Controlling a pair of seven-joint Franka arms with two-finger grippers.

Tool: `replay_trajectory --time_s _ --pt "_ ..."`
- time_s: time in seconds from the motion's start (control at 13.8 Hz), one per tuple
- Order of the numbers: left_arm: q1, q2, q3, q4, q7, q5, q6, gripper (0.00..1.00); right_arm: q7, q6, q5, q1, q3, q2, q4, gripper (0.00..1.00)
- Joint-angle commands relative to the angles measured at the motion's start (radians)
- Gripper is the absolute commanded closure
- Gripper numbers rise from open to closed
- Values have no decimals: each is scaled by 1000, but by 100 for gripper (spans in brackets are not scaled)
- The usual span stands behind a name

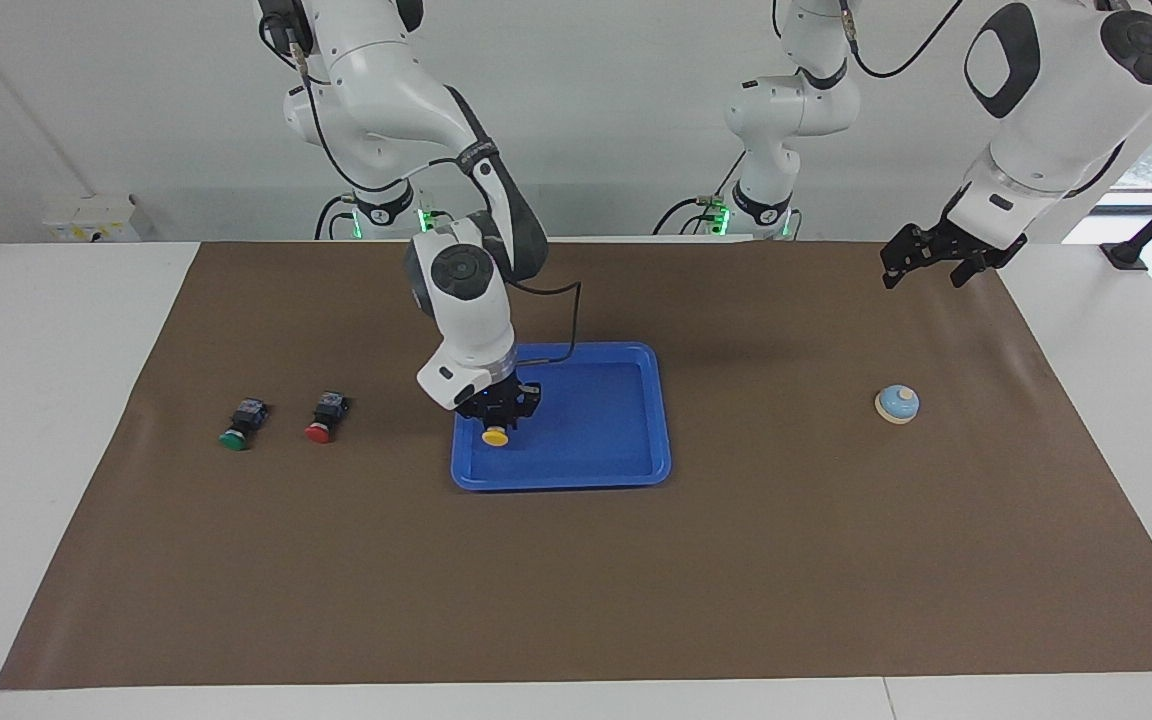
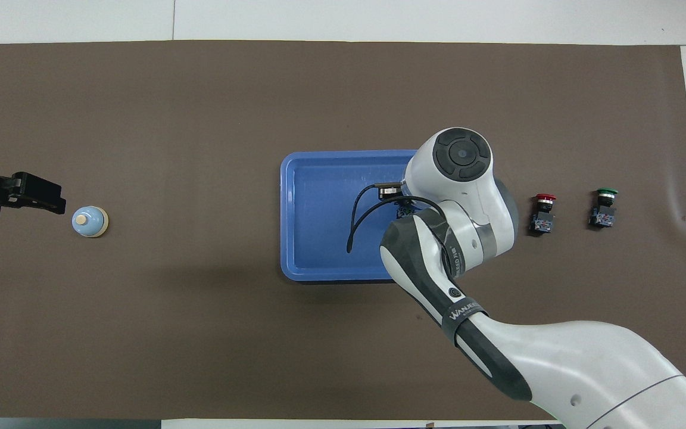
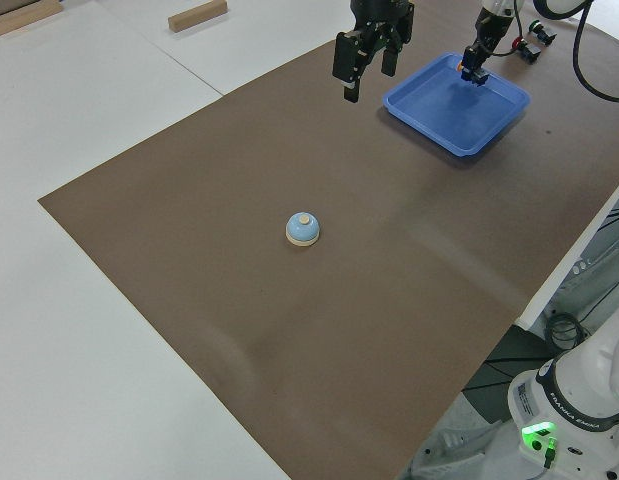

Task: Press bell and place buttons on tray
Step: 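Carry the yellow button into the blue tray and release it, then move the right gripper to the red button and grasp it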

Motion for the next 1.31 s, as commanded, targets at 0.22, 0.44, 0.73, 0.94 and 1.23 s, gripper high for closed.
replay_trajectory --time_s 0.22,0.44,0.73,0.94,1.23 --pt "1 -5 0 4 -9 5 3 0 62 51 14 7 -2 -27 -65 42" --pt "1 -5 0 4 -9 5 3 0 131 28 15 5 -2 -37 -53 0" --pt "1 -5 0 4 -9 5 3 0 110 -158 14 -71 -8 -82 56 0" --pt "1 -5 0 4 -9 5 3 0 -38 -224 12 -174 -11 -123 56 0" --pt "1 -5 0 4 -9 5 3 0 -198 -207 11 -317 -13 -143 -15 0"
